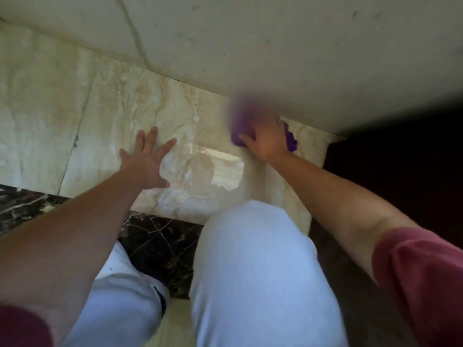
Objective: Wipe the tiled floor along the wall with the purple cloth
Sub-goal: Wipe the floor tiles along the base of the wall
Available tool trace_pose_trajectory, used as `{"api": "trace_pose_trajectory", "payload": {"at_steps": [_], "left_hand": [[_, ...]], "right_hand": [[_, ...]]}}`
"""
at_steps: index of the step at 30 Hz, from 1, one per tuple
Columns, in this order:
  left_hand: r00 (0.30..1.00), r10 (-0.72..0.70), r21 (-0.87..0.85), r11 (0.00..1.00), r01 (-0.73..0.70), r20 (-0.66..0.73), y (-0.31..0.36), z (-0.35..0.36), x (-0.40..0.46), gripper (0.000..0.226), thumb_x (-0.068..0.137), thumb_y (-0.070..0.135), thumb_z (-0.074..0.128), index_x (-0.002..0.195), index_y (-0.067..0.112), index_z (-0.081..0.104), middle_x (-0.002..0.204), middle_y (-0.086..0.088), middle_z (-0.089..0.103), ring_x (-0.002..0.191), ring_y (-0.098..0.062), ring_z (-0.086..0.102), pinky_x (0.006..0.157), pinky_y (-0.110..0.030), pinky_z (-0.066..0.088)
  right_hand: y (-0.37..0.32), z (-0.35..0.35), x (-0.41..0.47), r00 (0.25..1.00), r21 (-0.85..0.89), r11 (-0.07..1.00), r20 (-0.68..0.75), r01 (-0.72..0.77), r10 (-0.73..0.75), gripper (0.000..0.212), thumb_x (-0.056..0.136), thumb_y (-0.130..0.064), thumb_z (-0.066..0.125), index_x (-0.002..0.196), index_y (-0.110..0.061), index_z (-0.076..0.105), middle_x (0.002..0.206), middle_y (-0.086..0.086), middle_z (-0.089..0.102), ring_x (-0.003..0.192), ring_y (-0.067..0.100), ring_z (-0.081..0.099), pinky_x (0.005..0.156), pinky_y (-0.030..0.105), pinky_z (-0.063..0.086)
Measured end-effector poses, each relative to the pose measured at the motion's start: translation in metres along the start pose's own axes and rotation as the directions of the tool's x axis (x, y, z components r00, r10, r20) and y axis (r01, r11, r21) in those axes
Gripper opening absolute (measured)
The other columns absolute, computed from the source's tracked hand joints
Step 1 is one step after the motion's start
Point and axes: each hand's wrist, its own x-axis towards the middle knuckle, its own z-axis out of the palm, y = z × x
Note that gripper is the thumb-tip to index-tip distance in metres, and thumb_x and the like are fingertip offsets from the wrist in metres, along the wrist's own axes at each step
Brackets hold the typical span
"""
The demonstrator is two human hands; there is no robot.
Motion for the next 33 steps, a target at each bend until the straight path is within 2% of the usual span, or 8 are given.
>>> {"api": "trace_pose_trajectory", "payload": {"at_steps": [5, 7, 11, 14, 17, 21, 24, 33], "left_hand": [[0.998, -0.004, -0.026, 1.000, 0.005, 0.056, 0.003, -0.010, -0.004, 0.125, 0.076, 0.053, 0.081, 0.155, 0.050, -0.016, 0.160, 0.002, -0.044, 0.153, -0.031, -0.029, 0.116, -0.073, 0.019], [0.998, -0.008, -0.030, 0.999, 0.010, 0.063, 0.003, -0.011, -0.003, 0.125, 0.076, 0.055, 0.080, 0.155, 0.051, -0.017, 0.159, 0.002, -0.045, 0.153, -0.031, -0.030, 0.116, -0.074, 0.019], [0.998, -0.005, -0.025, 1.000, 0.006, 0.065, 0.002, -0.007, 0.001, 0.124, 0.076, 0.058, 0.078, 0.154, 0.051, -0.018, 0.158, 0.002, -0.047, 0.153, -0.031, -0.031, 0.115, -0.075, 0.019], [1.000, 0.006, -0.026, 1.000, -0.005, 0.029, -0.005, 0.000, 0.008, 0.123, 0.075, 0.061, 0.077, 0.153, 0.053, -0.018, 0.158, 0.003, -0.047, 0.152, -0.031, -0.031, 0.113, -0.077, 0.017], [0.999, 0.030, -0.022, 0.999, -0.030, -0.019, -0.009, 0.006, 0.010, 0.119, 0.075, 0.066, 0.073, 0.154, 0.053, -0.016, 0.160, 0.004, -0.043, 0.154, -0.030, -0.028, 0.113, -0.077, 0.014], [0.961, 0.034, -0.035, 0.998, -0.046, -0.274, -0.023, 0.015, 0.005, 0.100, 0.077, 0.069, 0.068, 0.159, 0.045, 0.015, 0.172, -0.001, -0.006, 0.158, -0.030, -0.010, 0.118, -0.073, 0.005], [0.906, -0.146, -0.190, 0.979, 0.075, -0.398, -0.061, 0.019, 0.002, 0.095, 0.076, 0.068, 0.069, 0.156, 0.034, 0.029, 0.170, -0.009, 0.011, 0.158, -0.032, -0.003, 0.119, -0.069, 0.001], [0.838, -0.490, -0.354, 0.848, 0.394, -0.240, -0.197, 0.063, -0.038, 0.113, 0.070, 0.086, 0.058, 0.159, 0.037, 0.009, 0.172, -0.008, -0.008, 0.158, -0.035, -0.009, 0.122, -0.067, 0.006]], "right_hand": [[0.051, -0.014, -0.035, 0.979, -0.094, 0.975, -0.005, -0.203, 0.203, 0.068, 0.092, -0.049, 0.059, 0.154, -0.037, 0.031, 0.165, 0.010, 0.022, 0.151, 0.036, 0.020, 0.118, 0.062, 0.020], [0.044, -0.010, -0.043, 0.930, 0.015, 0.932, -0.071, -0.362, 0.362, 0.071, 0.090, -0.050, 0.060, 0.153, -0.039, 0.029, 0.165, 0.012, 0.020, 0.150, 0.041, 0.018, 0.114, 0.067, 0.025], [0.035, 0.012, -0.054, 0.772, 0.264, 0.742, 0.019, -0.616, 0.635, 0.071, 0.096, -0.066, 0.041, 0.158, -0.039, 0.019, 0.167, 0.017, 0.012, 0.151, 0.047, 0.010, 0.116, 0.063, 0.024], [0.020, 0.020, -0.039, 0.800, 0.230, 0.782, -0.025, -0.579, 0.599, 0.070, 0.099, -0.063, 0.036, 0.160, -0.032, 0.019, 0.165, 0.025, 0.015, 0.151, 0.048, 0.011, 0.122, 0.055, 0.018], [-0.007, 0.023, -0.020, 0.819, 0.151, 0.812, -0.029, -0.563, 0.573, 0.072, 0.098, -0.065, 0.035, 0.159, -0.031, 0.021, 0.163, 0.027, 0.020, 0.150, 0.048, 0.016, 0.122, 0.055, 0.015], [-0.063, 0.019, 0.006, 0.855, 0.082, 0.852, -0.004, -0.516, 0.518, 0.072, 0.096, -0.066, 0.035, 0.158, -0.031, 0.023, 0.162, 0.028, 0.022, 0.148, 0.050, 0.019, 0.119, 0.062, 0.015], [-0.122, 0.021, 0.033, 0.919, 0.036, 0.918, -0.003, -0.394, 0.394, 0.072, 0.095, -0.066, 0.038, 0.156, -0.031, 0.026, 0.160, 0.029, 0.025, 0.146, 0.053, 0.020, 0.117, 0.063, 0.017], [-0.289, 0.013, 0.118, 0.962, -0.080, 0.968, 0.117, -0.239, 0.247, 0.079, 0.096, -0.063, 0.042, 0.159, -0.023, 0.017, 0.156, 0.040, 0.024, 0.140, 0.062, 0.026, 0.111, 0.070, 0.025]]}}
